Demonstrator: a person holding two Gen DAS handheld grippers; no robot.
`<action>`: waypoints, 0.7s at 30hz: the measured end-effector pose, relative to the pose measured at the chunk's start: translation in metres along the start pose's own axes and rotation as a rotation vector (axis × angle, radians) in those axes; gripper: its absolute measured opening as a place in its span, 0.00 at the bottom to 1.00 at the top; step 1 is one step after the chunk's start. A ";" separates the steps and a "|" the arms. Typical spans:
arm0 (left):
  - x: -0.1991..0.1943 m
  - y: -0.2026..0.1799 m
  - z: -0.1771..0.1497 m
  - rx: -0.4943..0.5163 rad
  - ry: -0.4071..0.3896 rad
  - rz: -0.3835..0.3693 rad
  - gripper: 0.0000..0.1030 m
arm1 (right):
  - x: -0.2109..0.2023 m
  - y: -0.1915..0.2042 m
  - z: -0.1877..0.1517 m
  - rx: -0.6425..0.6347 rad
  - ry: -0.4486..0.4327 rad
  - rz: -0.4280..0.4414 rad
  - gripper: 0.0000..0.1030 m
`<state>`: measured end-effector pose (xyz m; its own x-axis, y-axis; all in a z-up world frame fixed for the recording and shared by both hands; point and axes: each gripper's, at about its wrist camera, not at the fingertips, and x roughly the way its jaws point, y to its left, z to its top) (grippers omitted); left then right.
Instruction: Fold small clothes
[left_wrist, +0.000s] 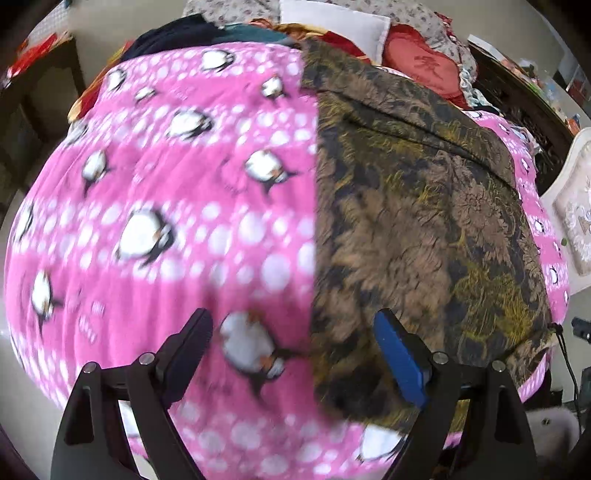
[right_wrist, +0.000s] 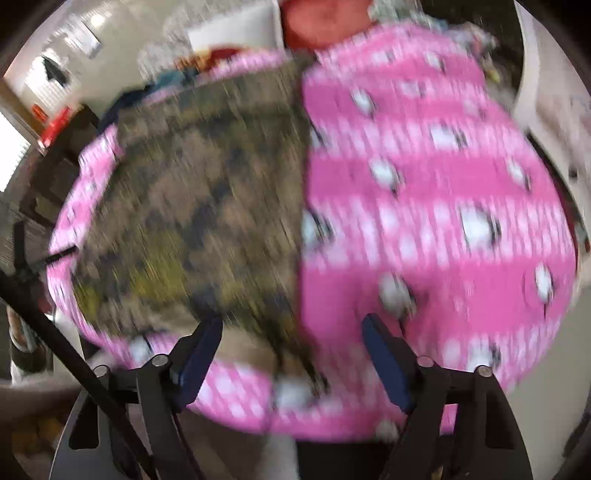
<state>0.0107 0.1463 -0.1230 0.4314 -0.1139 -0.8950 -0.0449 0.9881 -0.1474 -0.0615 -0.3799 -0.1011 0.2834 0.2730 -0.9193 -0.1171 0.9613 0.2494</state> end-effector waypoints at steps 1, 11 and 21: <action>0.000 0.004 -0.003 -0.016 0.005 -0.004 0.86 | -0.013 -0.009 -0.008 0.004 -0.019 -0.045 0.77; 0.007 -0.016 -0.018 0.006 0.028 -0.085 0.86 | -0.064 -0.054 -0.030 0.184 -0.171 0.050 0.84; 0.003 -0.022 -0.039 -0.032 0.015 -0.190 0.96 | 0.044 -0.005 -0.018 0.147 -0.073 0.326 0.84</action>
<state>-0.0220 0.1202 -0.1390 0.4211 -0.2998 -0.8560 0.0075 0.9449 -0.3273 -0.0659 -0.3735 -0.1485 0.3215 0.5629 -0.7615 -0.0762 0.8169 0.5717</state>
